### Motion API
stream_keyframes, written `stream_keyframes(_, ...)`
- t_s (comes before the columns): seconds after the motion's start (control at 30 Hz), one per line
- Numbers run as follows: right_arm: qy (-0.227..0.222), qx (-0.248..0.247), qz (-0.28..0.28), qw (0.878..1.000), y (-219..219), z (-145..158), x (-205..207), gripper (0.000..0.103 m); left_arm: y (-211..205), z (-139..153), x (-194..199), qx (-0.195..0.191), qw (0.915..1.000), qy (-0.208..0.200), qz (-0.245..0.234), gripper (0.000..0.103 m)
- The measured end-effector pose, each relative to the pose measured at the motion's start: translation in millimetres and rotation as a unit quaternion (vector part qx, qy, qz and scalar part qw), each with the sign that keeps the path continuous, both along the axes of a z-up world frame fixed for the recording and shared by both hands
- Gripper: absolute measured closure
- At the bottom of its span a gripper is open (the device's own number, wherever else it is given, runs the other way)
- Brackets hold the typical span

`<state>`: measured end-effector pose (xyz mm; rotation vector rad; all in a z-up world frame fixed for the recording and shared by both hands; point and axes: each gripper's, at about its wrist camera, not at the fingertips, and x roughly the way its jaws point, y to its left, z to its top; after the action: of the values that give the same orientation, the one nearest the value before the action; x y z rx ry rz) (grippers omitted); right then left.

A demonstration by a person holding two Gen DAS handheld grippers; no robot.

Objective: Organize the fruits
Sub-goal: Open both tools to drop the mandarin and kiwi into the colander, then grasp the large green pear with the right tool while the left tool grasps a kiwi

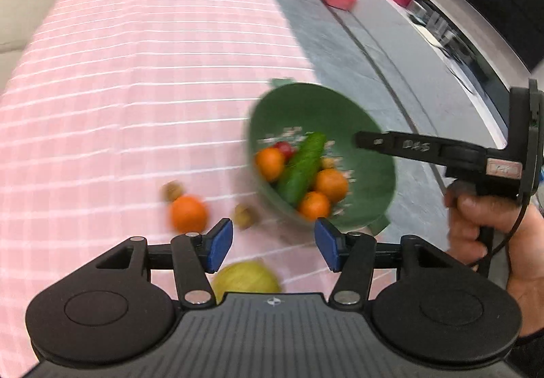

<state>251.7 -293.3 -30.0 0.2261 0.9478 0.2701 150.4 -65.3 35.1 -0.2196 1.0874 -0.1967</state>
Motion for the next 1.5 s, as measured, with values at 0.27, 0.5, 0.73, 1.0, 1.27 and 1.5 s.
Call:
stream_keyframes(0.27,-0.02,-0.003,0.034,0.999,19.6,16.4,-31.2,0.066,56.2,23.4,-58.7,-0.017,0.9964,-0.015,0.081,0.038)
stream_keyframes(0.5,-0.044,-0.01,0.059,0.997,37.7,29.4,-78.0,0.066,89.7,31.0,-103.1,-0.017,0.993,-0.02,0.115,0.038)
stream_keyframes(0.73,-0.035,0.002,0.054,0.998,41.1,26.2,-122.4,0.065,110.6,28.7,-130.8,-0.022,0.9913,-0.019,0.129,0.038)
stream_keyframes(1.0,-0.009,-0.015,0.086,0.996,65.4,-3.1,-141.7,0.061,114.5,14.1,-132.9,-0.025,0.9916,-0.009,0.127,0.038)
stream_keyframes(1.27,-0.004,-0.02,0.117,0.993,93.1,-17.4,-139.2,0.037,121.0,-7.3,-120.4,-0.025,0.9914,0.012,0.128,0.038)
stream_keyframes(1.5,0.005,-0.038,0.134,0.99,116.0,-33.6,-127.6,0.032,119.9,-20.1,-96.1,-0.016,0.9935,0.025,0.11,0.038)
